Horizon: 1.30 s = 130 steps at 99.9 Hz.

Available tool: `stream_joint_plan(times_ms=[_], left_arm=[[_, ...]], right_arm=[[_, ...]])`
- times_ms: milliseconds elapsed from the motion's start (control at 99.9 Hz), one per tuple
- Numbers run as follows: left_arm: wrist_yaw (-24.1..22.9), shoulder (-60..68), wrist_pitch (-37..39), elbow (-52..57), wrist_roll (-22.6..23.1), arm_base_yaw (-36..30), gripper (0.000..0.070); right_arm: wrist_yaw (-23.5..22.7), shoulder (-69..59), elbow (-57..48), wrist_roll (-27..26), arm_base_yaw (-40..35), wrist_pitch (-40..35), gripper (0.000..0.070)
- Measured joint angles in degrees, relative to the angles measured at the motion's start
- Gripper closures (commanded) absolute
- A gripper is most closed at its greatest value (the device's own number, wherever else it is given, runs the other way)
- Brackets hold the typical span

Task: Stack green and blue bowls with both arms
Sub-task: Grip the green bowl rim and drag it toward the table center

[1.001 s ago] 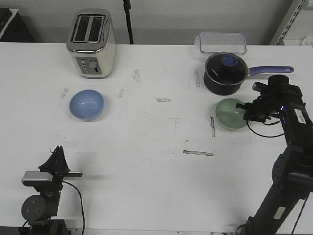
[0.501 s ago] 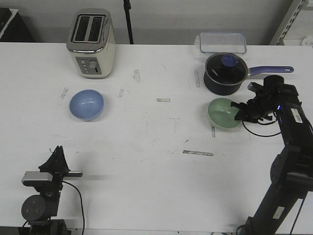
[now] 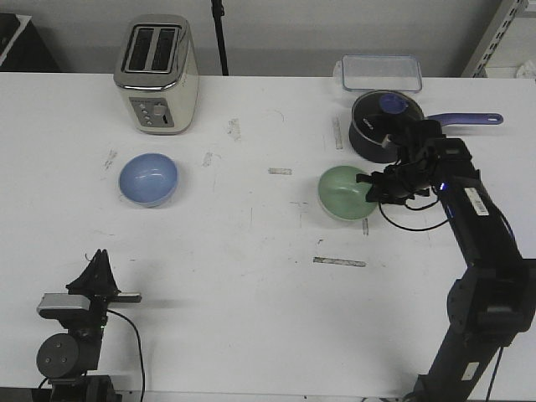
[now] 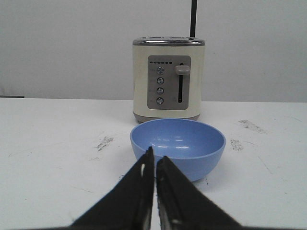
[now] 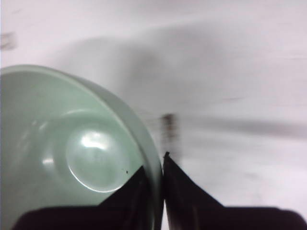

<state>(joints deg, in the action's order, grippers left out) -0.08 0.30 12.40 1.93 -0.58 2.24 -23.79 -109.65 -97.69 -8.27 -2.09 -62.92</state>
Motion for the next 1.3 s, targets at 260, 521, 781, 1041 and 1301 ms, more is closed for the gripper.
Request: stream_joint_plan(times_ms=[260, 521, 781, 1041, 1301], left_arm=[[0.0, 0.0, 0.0, 0.0, 0.0, 0.0, 0.0699], [0.0, 0.0, 0.0, 0.0, 0.0, 0.0, 0.0699], [0.02, 0.0, 0.0, 0.0, 0.0, 0.0, 0.0699], [0.0, 0.0, 0.0, 0.0, 0.0, 0.0, 0.0699], [0.0, 0.0, 0.0, 0.0, 0.0, 0.0, 0.0699]], right_arm=[[3.15, 0.15, 0.0, -4.31, -11.54, 2.03, 0.069], [4.46, 0.15, 0.0, -9.7, -20.63, 6.91, 0.069], [9.05, 0.15, 0.0, -12.72, -23.91, 7.04, 0.069], [8.76, -0.2, 0.0, -13.46, -24.74, 7.91, 0.069], [8.48, -1.64, 1.03, -13.73, -25.66, 9.01, 0.069]])
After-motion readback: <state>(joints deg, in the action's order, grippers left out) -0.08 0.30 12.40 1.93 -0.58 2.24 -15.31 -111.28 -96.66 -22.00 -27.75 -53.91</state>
